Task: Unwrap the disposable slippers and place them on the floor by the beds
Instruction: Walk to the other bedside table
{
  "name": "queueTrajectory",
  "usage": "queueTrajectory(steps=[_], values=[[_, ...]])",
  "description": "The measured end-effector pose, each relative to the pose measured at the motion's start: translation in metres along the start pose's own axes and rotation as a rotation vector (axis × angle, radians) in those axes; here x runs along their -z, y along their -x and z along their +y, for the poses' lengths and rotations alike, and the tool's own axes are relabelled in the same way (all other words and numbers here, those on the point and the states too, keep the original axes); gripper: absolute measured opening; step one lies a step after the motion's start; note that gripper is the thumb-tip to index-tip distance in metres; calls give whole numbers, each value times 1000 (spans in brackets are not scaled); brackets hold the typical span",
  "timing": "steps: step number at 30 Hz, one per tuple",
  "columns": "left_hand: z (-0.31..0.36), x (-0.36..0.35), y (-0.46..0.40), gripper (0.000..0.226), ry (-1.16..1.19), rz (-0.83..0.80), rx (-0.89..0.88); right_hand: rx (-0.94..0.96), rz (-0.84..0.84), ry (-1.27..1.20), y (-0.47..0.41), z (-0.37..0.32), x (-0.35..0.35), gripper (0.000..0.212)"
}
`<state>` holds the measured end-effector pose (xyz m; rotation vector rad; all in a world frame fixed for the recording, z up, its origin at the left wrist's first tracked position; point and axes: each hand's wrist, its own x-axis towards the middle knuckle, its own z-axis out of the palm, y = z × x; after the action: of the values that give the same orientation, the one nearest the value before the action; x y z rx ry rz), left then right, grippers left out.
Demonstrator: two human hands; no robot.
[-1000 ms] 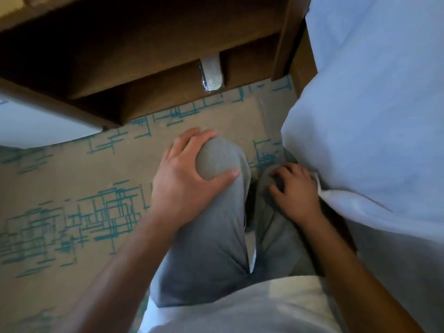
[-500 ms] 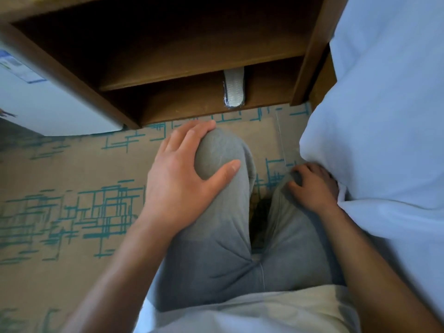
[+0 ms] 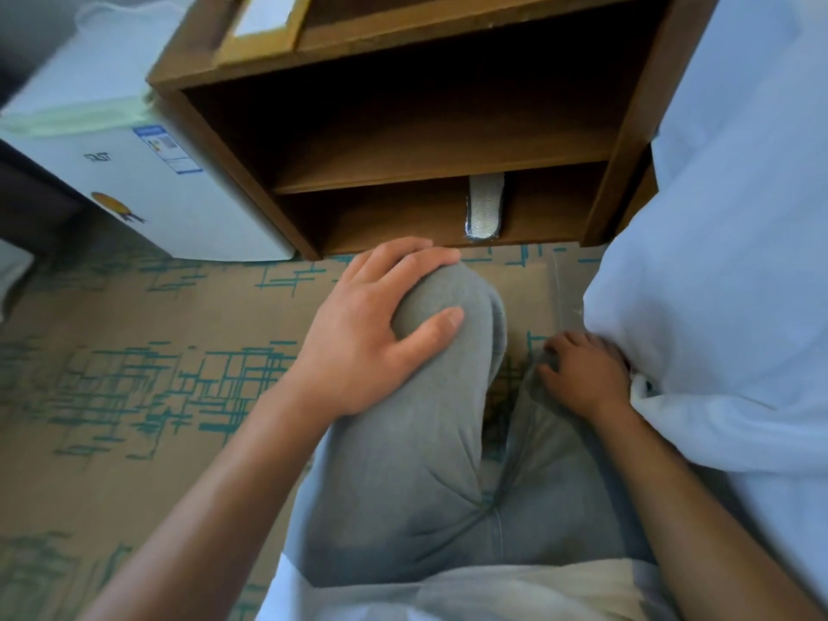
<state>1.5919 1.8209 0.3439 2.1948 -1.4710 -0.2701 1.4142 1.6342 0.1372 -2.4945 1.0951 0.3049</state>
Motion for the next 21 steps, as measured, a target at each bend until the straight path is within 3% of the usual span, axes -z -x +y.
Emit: queueTrajectory(steps=[7, 11, 13, 17, 21], values=[[5, -6, -24, 48, 2, -50, 33, -32, 17, -15, -10, 10, -15, 32], [-10, -4, -60, 51, 233, -260, 91, -121, -127, -65, -32, 8, -15, 37], [-30, -1, -82, 54, 412, -353, 198, -160, -147, -257, -48, 2, -3, 34], [-91, -28, -133, 40, 606, -290, 424, -246, 87, -584, -94, -21, 23, 31], [-166, -111, -196, 25, 467, -204, 767, -347, 82, -716, -180, -27, 32, 43]])
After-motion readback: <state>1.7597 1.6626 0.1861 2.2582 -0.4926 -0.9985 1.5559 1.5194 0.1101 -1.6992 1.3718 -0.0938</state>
